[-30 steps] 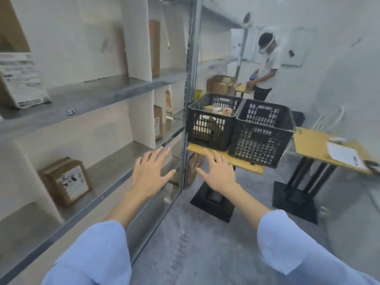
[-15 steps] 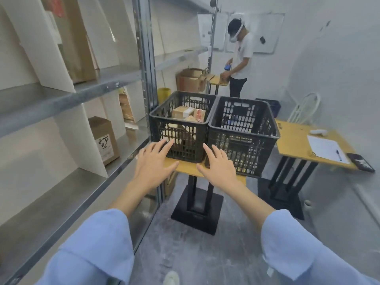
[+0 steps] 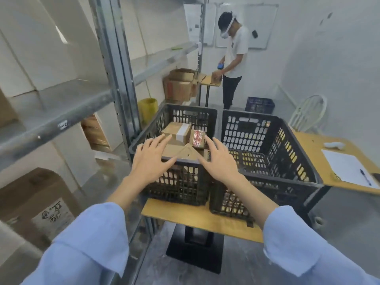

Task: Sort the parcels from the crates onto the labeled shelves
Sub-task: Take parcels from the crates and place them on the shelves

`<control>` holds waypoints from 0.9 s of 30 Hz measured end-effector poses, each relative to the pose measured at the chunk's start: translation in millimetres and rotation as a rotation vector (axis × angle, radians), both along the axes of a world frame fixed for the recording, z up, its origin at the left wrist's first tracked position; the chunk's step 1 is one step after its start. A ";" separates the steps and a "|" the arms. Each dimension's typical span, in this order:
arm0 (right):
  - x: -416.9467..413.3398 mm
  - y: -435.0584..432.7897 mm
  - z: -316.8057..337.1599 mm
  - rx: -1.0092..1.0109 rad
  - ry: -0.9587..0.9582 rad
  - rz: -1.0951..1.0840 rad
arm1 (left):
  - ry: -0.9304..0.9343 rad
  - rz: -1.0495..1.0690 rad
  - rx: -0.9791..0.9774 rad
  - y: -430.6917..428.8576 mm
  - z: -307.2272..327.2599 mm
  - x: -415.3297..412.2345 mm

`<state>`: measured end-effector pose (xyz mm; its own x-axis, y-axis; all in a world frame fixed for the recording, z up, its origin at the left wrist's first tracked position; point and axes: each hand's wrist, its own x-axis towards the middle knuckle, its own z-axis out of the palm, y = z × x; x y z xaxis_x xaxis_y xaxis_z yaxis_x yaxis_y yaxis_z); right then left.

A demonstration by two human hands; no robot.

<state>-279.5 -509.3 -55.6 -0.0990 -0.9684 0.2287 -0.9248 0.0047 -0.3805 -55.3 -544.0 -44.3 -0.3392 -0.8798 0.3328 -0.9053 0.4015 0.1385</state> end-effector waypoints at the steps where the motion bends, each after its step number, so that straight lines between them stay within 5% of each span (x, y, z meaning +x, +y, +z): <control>1: -2.7 -14.3 -1.1 0.009 -0.021 0.001 | 0.000 -0.006 0.009 -16.0 -1.4 -2.2; 15: -29.4 -217.7 -31.3 0.122 -0.309 0.076 | 0.060 0.023 0.119 -188.7 -32.5 -41.5; 27: -60.9 -306.9 -74.9 0.268 -0.352 -0.079 | 0.113 -0.144 0.309 -304.4 -76.0 -95.2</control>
<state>-340.4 -816.2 -130.5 -0.2016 -0.9753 -0.0904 -0.7322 0.2114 -0.6475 -150.5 -848.3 -120.3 -0.4432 -0.8907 0.1008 -0.8144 0.4471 0.3699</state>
